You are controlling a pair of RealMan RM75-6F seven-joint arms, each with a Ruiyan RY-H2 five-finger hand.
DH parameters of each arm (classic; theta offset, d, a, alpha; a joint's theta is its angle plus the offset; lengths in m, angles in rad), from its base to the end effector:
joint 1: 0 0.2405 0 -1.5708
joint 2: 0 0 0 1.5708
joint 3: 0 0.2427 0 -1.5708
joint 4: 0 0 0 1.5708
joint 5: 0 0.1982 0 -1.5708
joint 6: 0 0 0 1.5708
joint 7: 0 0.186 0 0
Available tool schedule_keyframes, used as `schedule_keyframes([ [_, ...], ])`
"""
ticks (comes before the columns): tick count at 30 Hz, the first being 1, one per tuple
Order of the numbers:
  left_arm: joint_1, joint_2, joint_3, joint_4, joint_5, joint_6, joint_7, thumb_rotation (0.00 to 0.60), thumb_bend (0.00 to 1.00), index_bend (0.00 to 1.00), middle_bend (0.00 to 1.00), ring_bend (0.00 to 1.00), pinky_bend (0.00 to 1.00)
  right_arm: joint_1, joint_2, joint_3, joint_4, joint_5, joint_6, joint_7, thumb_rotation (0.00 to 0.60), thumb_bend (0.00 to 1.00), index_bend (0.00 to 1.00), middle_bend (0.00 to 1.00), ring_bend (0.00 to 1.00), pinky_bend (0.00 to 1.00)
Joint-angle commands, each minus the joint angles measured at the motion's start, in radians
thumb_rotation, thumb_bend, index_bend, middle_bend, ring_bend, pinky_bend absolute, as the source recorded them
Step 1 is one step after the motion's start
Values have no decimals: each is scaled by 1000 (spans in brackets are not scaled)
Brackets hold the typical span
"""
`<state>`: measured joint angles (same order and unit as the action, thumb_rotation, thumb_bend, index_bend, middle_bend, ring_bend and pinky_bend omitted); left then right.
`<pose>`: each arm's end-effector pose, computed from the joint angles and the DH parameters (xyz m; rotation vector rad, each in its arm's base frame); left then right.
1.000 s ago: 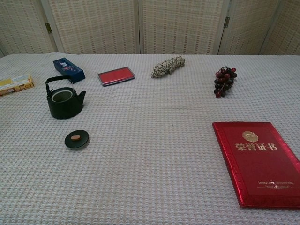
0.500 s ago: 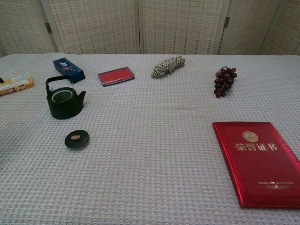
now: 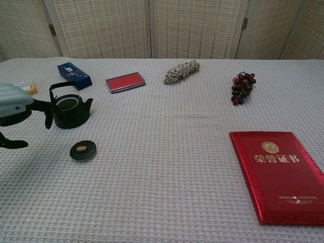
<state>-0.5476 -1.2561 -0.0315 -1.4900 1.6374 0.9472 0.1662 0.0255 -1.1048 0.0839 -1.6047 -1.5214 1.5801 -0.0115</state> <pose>-0.2053 0.3129 0.0333 -2.1364 -0.6388 -0.7318 -0.2949 -0.2092 0.1895 1.3076 -0.8081 0.9288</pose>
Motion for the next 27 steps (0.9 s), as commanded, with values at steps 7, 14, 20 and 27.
schedule_keyframes([
  [7,-79,-84,-30,12,-114,-112,110,600,238,212,418,758,722,4,-5,2,13,-1,-5,16,600,305,0,60,207,54],
  [14,-99,-115,-43,-6,-244,-153,255,600,166,176,438,803,725,-2,-9,1,25,3,-2,37,600,304,0,61,220,54],
  [20,-106,-140,-34,-29,-298,-142,327,600,163,218,360,781,722,-6,-16,-1,38,2,2,55,600,305,0,61,224,54],
  [27,-123,-176,-24,-7,-334,-135,376,600,163,244,327,778,719,-8,-21,-2,51,-2,6,73,600,304,0,61,224,54],
])
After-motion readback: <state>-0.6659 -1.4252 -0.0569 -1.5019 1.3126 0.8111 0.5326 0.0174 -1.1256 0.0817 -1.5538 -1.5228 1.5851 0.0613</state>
